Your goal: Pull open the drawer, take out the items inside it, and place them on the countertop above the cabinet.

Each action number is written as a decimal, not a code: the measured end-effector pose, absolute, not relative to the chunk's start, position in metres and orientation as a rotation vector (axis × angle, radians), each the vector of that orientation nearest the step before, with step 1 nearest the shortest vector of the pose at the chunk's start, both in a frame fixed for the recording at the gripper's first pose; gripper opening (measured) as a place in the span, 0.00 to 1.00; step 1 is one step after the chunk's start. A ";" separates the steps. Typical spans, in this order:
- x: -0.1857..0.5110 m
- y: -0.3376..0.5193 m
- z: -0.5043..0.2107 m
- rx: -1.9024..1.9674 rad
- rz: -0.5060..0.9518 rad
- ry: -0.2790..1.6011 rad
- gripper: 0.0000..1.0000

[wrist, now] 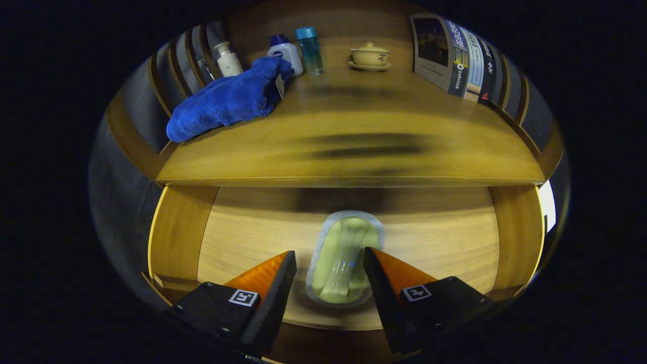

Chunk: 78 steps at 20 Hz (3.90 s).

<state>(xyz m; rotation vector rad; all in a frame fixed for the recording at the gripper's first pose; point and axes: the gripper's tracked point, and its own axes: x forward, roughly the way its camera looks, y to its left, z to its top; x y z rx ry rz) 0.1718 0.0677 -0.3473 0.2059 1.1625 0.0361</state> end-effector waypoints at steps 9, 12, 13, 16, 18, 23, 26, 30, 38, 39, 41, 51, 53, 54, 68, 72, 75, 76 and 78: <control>0.174 0.051 -0.353 0.211 -0.036 1.147 0.36; 0.178 0.051 -0.354 0.240 -0.020 1.131 0.21; 0.175 0.051 -0.351 0.238 -0.014 1.127 0.18; 0.175 0.055 -0.349 0.250 0.004 1.122 0.18; 0.170 0.059 -0.342 0.247 0.031 1.103 0.18; 0.159 0.066 -0.318 0.223 0.083 1.052 0.18; 0.151 0.073 -0.301 0.254 0.111 1.024 0.18; 0.142 0.074 -0.281 0.256 0.134 0.989 0.18; 0.126 0.074 -0.242 0.289 0.169 0.925 0.18; 0.124 0.074 -0.239 0.289 0.175 0.922 0.18; 0.123 0.069 -0.232 0.265 0.164 0.901 0.18; 0.123 0.076 -0.164 0.266 0.211 0.753 0.18; 0.141 0.070 -0.151 0.261 0.193 0.718 0.18; 0.153 0.066 -0.146 0.250 0.180 0.701 0.18; 0.283 0.039 -0.191 0.249 0.107 0.770 0.18; 0.300 0.030 -0.204 0.232 0.060 0.781 0.18; 0.300 0.031 -0.222 0.257 0.052 0.832 0.18; 0.306 0.029 -0.221 0.263 0.039 0.822 0.18; 0.305 0.030 -0.222 0.271 0.040 0.827 0.20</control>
